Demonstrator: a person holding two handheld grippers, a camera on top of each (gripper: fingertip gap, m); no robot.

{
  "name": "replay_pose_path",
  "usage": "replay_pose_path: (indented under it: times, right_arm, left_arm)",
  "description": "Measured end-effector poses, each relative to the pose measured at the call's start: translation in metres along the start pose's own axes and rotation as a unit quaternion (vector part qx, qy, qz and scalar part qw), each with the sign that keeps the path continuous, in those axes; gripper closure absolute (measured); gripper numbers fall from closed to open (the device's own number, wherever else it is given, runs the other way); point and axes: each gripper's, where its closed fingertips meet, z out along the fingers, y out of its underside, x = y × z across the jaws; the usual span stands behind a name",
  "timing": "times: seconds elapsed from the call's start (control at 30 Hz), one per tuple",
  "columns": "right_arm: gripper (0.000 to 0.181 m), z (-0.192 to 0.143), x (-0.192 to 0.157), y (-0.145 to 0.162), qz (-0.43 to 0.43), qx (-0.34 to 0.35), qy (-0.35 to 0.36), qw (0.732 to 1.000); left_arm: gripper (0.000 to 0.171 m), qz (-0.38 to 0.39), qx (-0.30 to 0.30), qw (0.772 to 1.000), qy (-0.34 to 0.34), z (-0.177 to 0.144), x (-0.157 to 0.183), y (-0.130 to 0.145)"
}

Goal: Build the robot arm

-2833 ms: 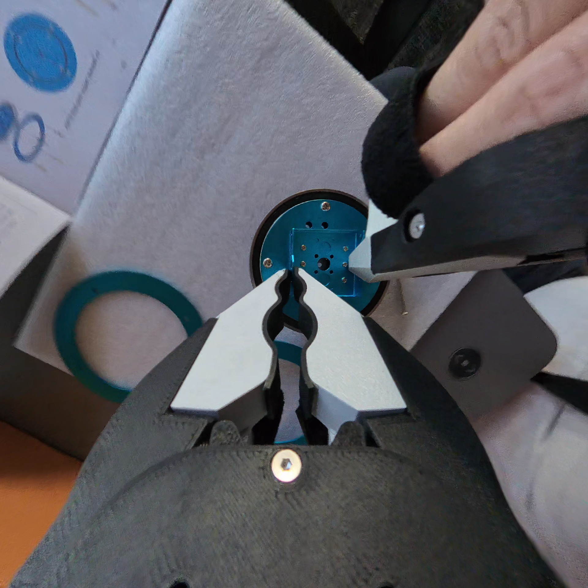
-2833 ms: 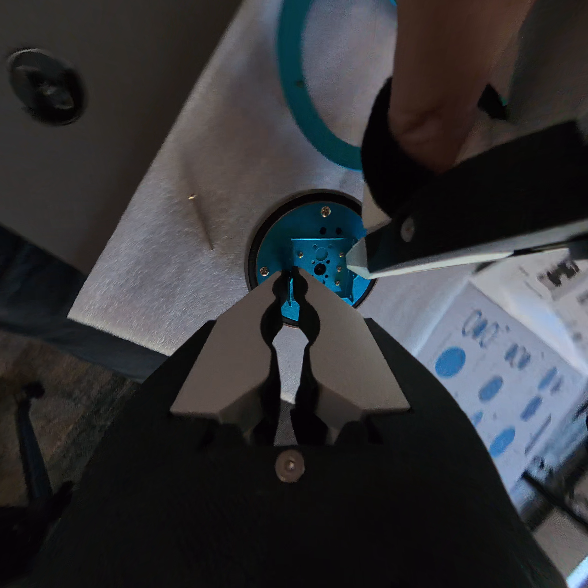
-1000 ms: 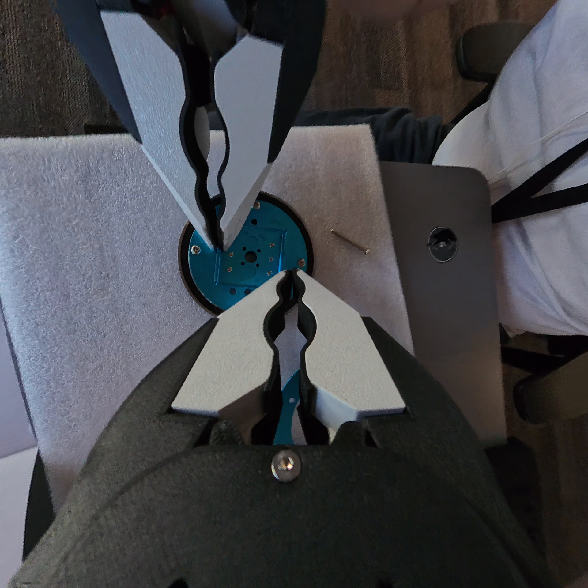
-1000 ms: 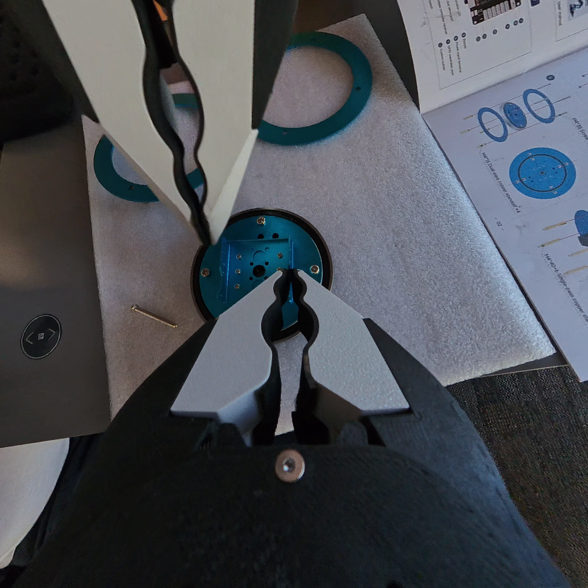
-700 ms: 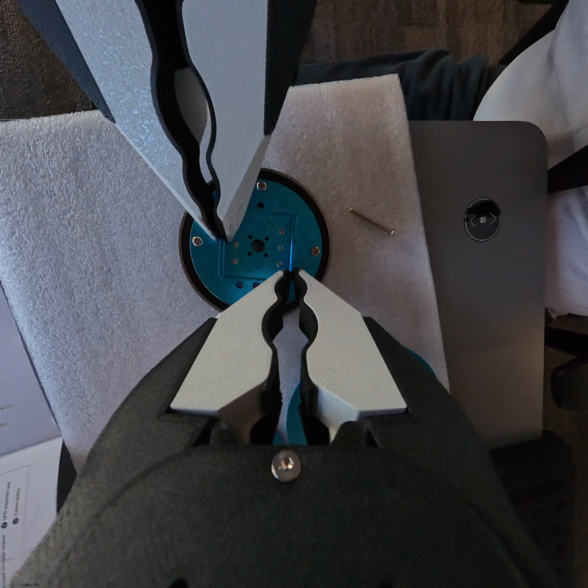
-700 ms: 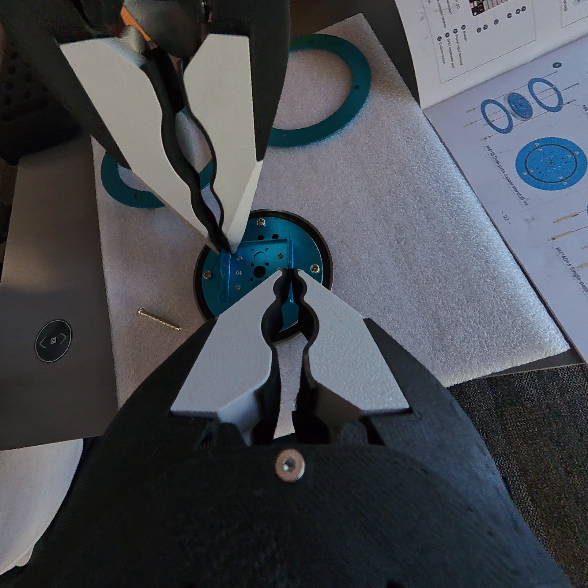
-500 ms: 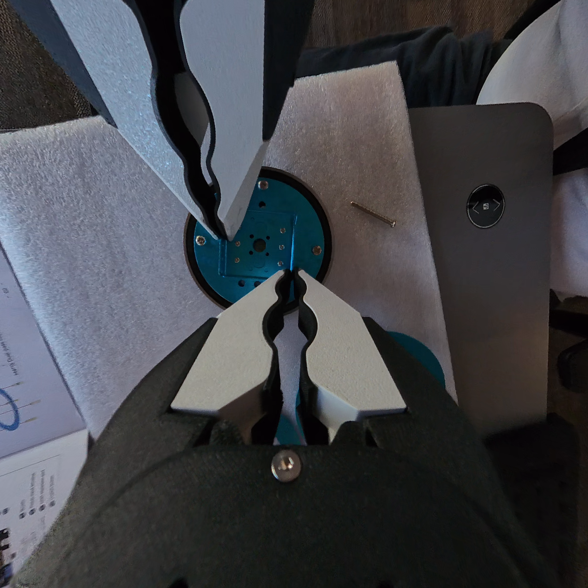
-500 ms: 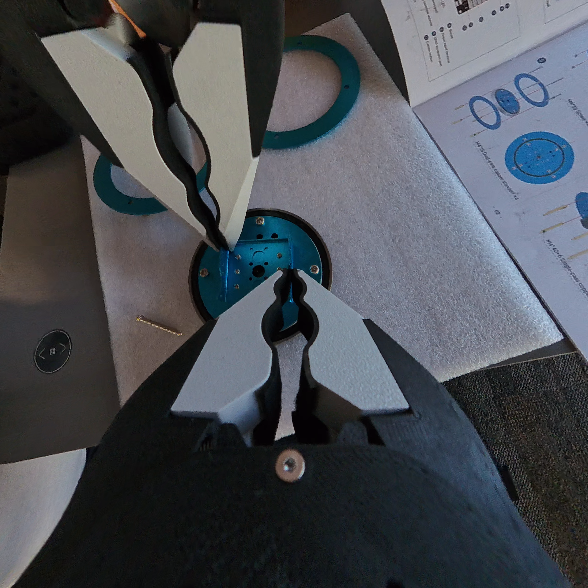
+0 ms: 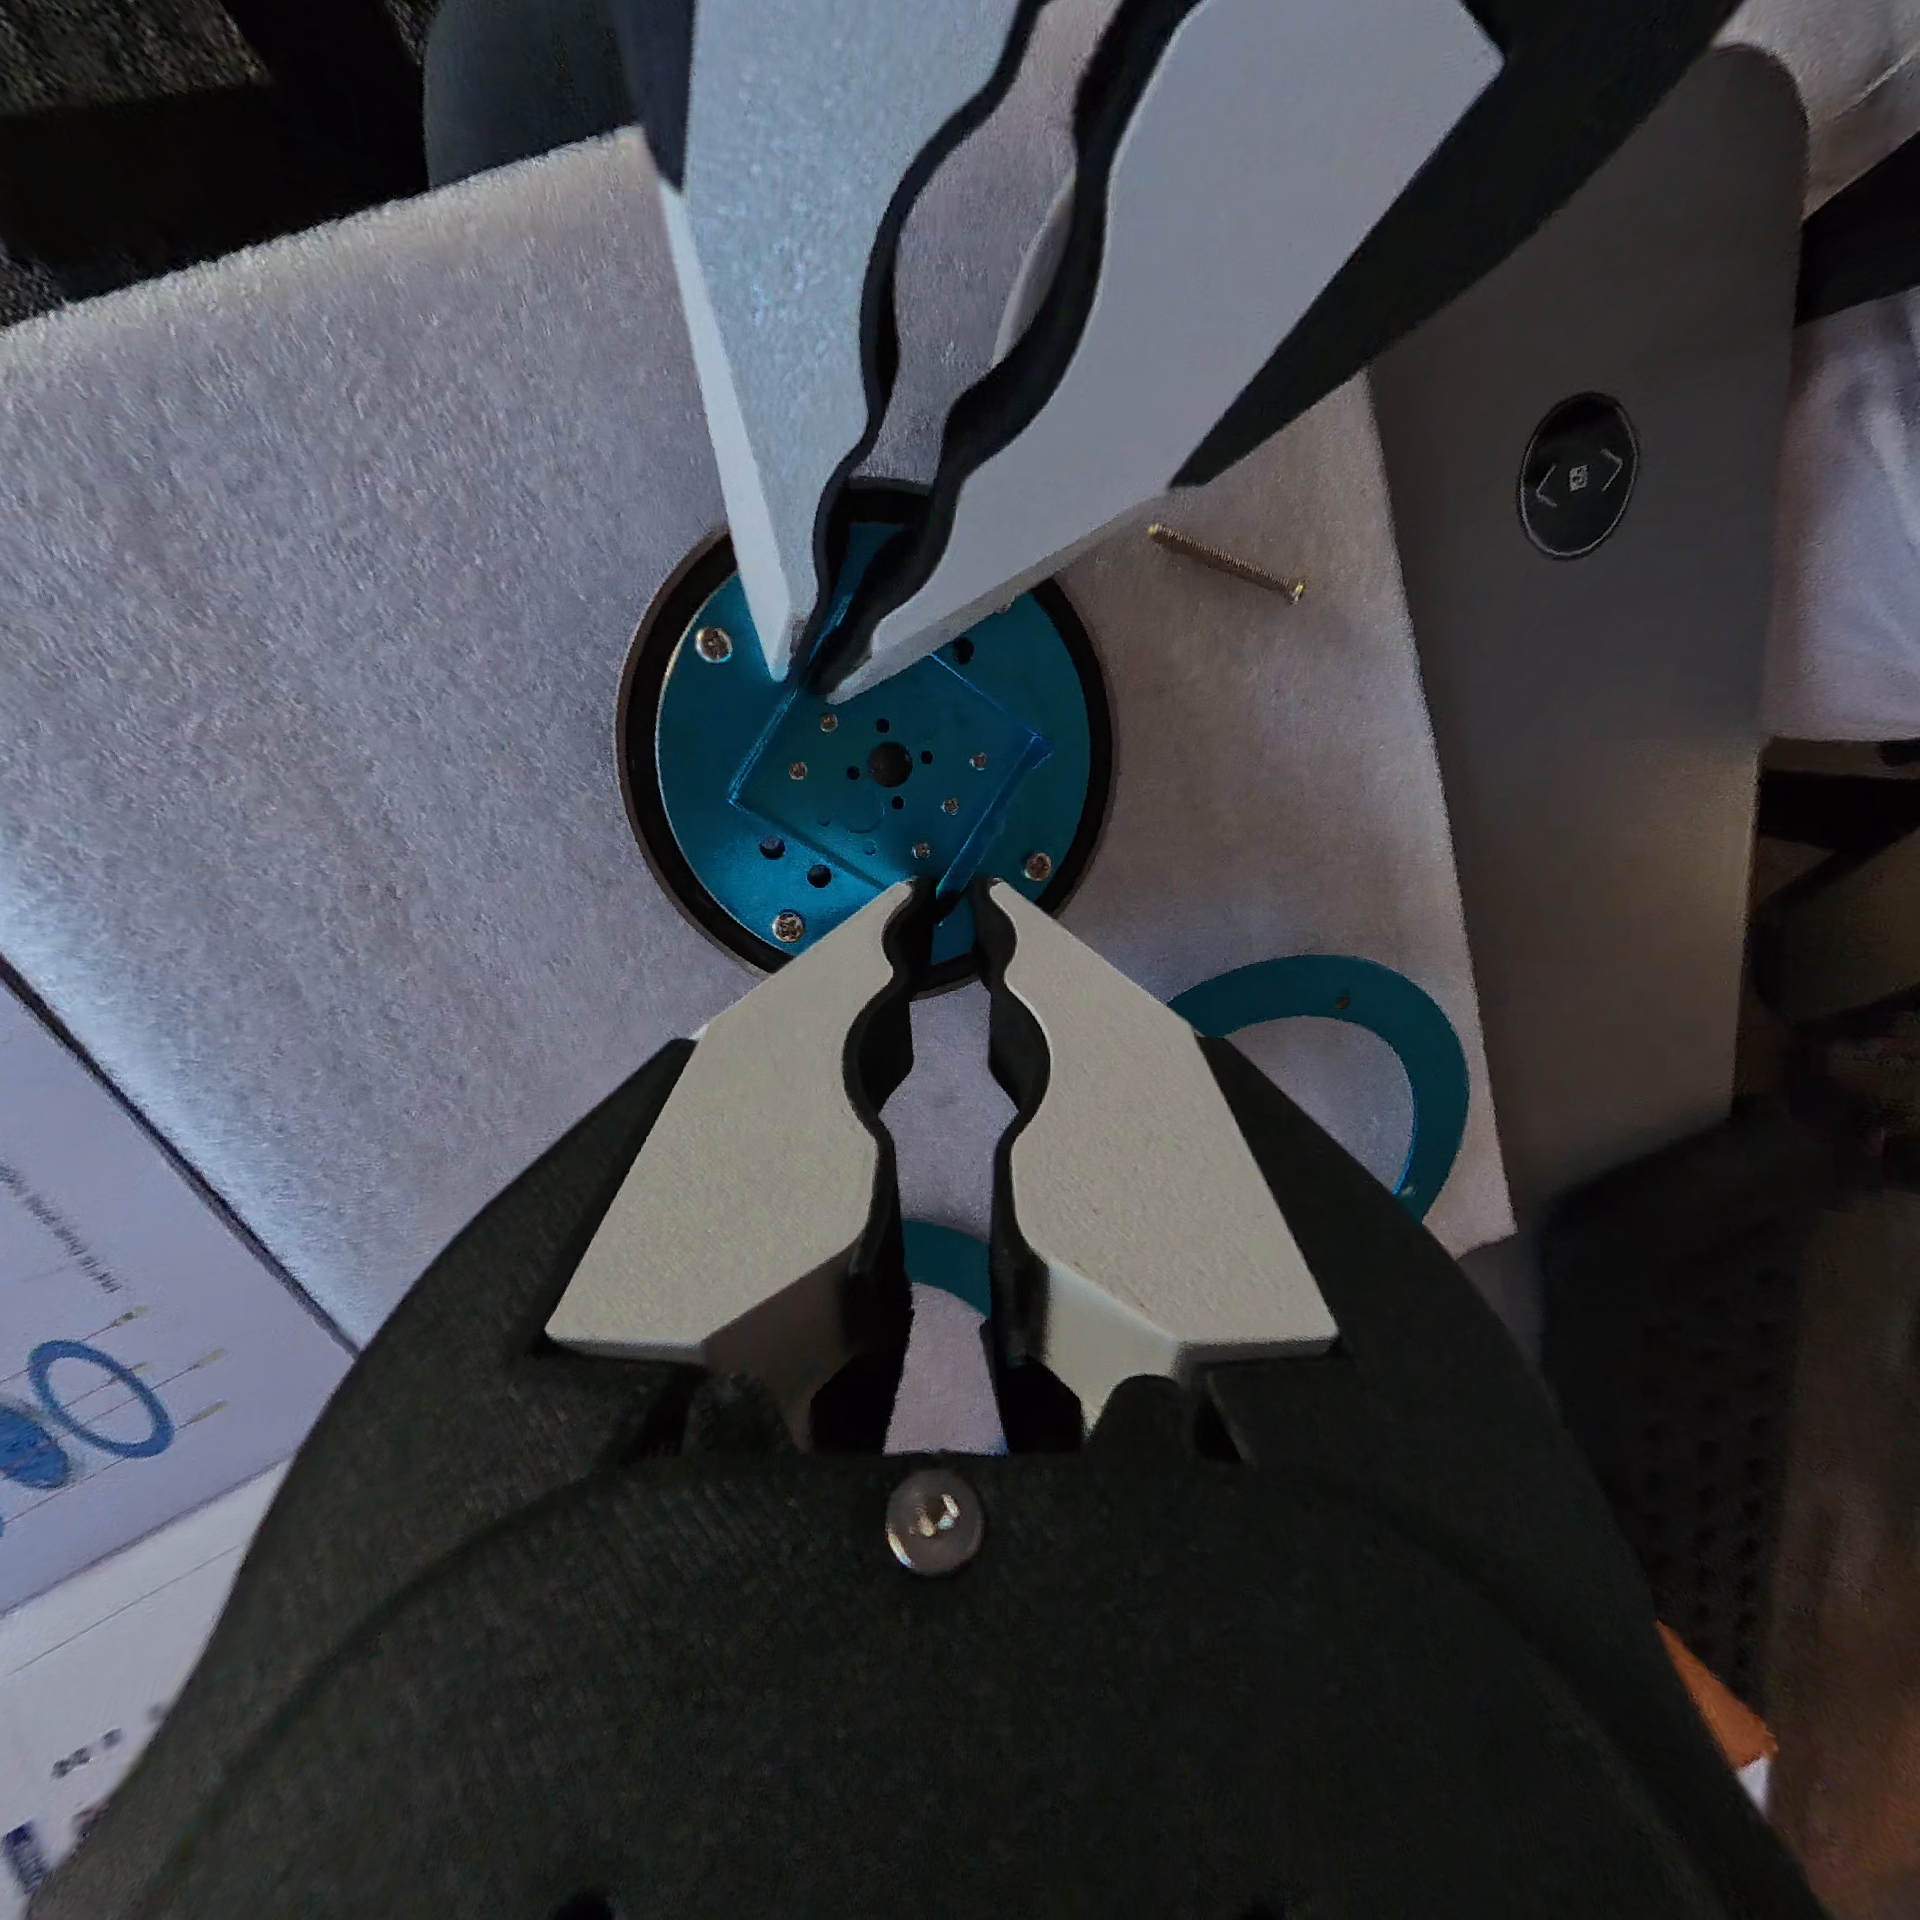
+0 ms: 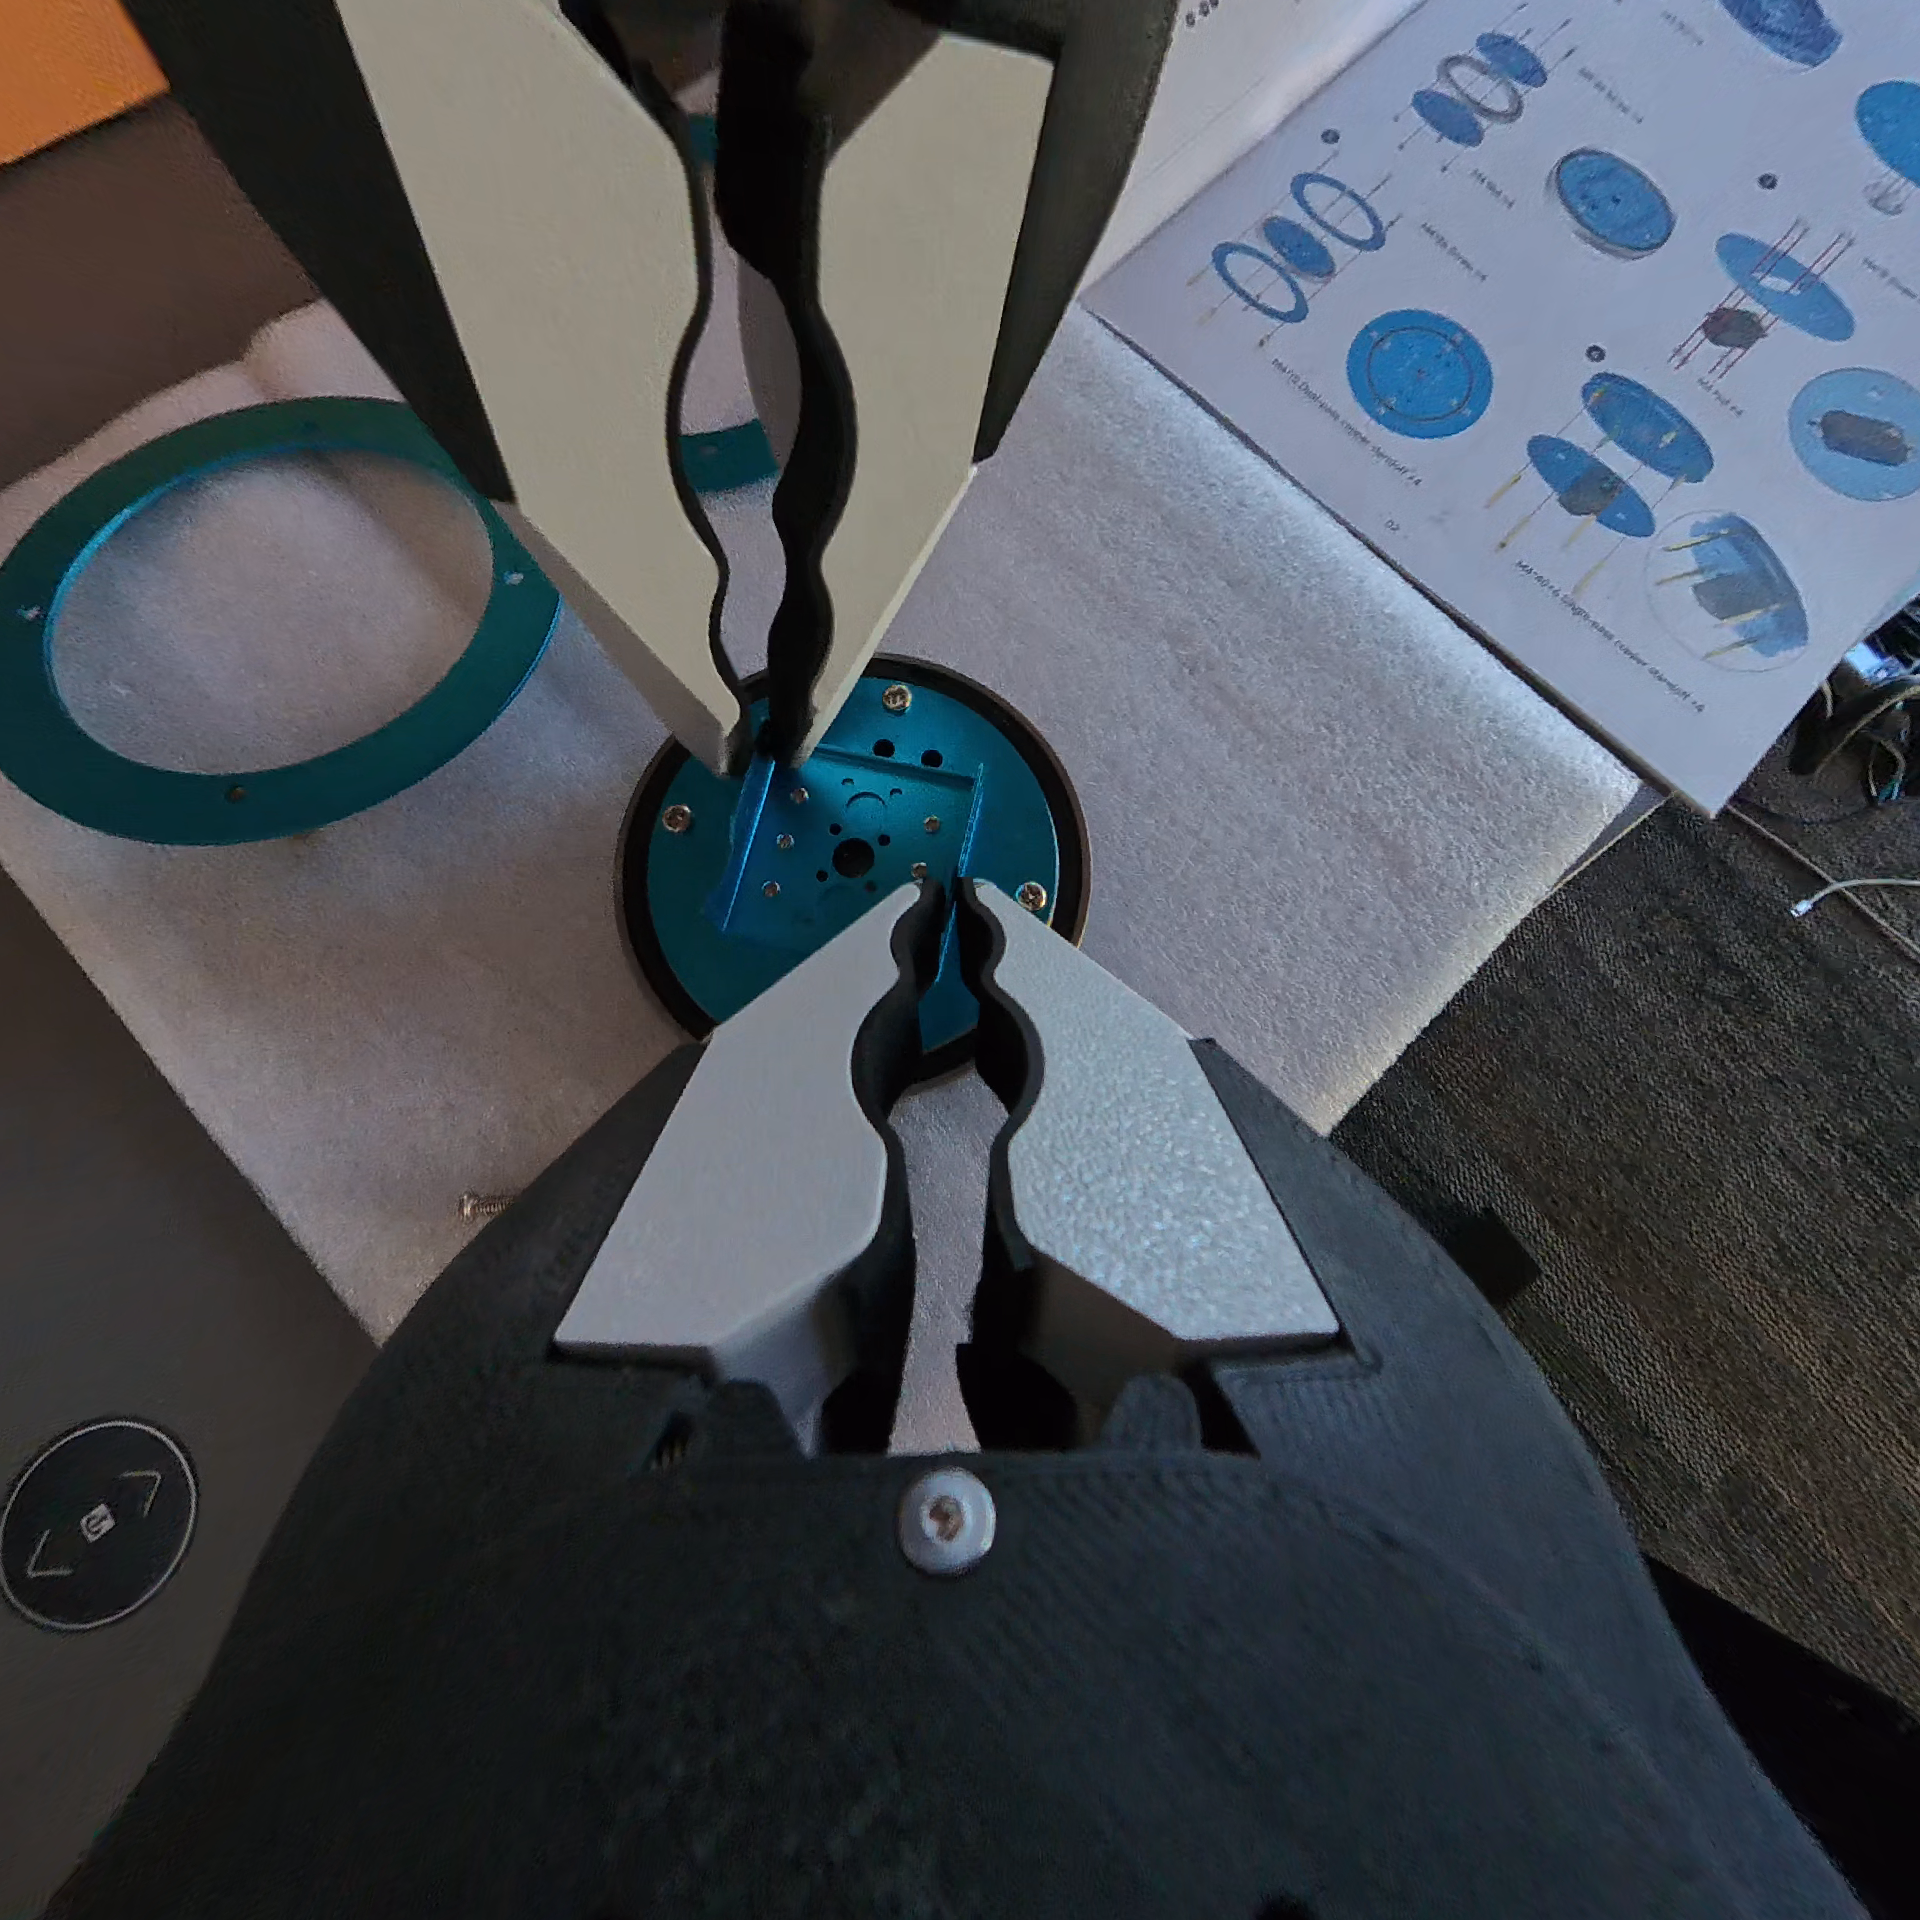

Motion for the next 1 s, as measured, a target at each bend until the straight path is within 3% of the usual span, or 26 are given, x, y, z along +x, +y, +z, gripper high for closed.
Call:
replay_pose_path:
  times: [0.07,0.2,0.27,0.33,0.43,0.6,0.67,0.77,0.87,0.93,1.0]
  right_arm:
    - [0.180,-0.003,-0.001,-0.001,-0.006,0.008,-0.017,1.000]
    - [0.165,-0.027,0.002,-0.027,-0.065,0.100,-0.113,0.986]
    - [0.157,-0.040,0.003,-0.038,-0.142,0.147,-0.185,0.961]
    - [0.130,-0.046,-0.008,-0.027,-0.266,0.153,-0.283,0.909]
    - [0.131,-0.023,0.003,-0.013,-0.334,0.133,-0.341,0.869]
    - [0.130,-0.001,-0.005,-0.001,-0.313,0.102,-0.440,0.836]
    - [0.132,0.000,-0.008,-0.002,-0.303,0.109,-0.461,0.827]
    - [0.141,-0.001,-0.009,-0.002,-0.293,0.121,-0.480,0.818]
    - [0.135,0.000,-0.009,-0.003,-0.278,0.126,-0.488,0.818]
    - [0.134,0.001,-0.010,-0.003,-0.269,0.127,-0.495,0.817]
    - [0.137,0.000,-0.013,-0.003,-0.265,0.132,-0.505,0.811]
  left_arm:
    - [0.164,-0.025,0.019,1.000,0.006,-0.003,0.001,-0.001]
    - [0.139,-0.120,0.118,0.986,-0.008,-0.020,0.000,-0.013]
    - [0.128,-0.169,0.188,0.967,-0.032,-0.030,-0.002,-0.025]
    - [0.108,-0.212,0.240,0.944,-0.084,-0.037,-0.004,-0.034]
    - [0.093,-0.286,0.237,0.906,-0.204,-0.027,-0.008,-0.024]
    - [0.105,-0.343,0.321,0.839,-0.274,-0.012,0.003,-0.025]
    - [0.123,-0.339,0.339,0.834,-0.272,-0.009,0.007,-0.026]
    - [0.125,-0.339,0.358,0.829,-0.263,-0.010,0.007,-0.024]
    - [0.119,-0.347,0.372,0.825,-0.246,-0.011,0.005,-0.024]
    - [0.105,-0.352,0.362,0.823,-0.261,-0.010,0.001,-0.020]
    - [0.106,-0.343,0.348,0.829,-0.271,-0.006,0.000,-0.019]
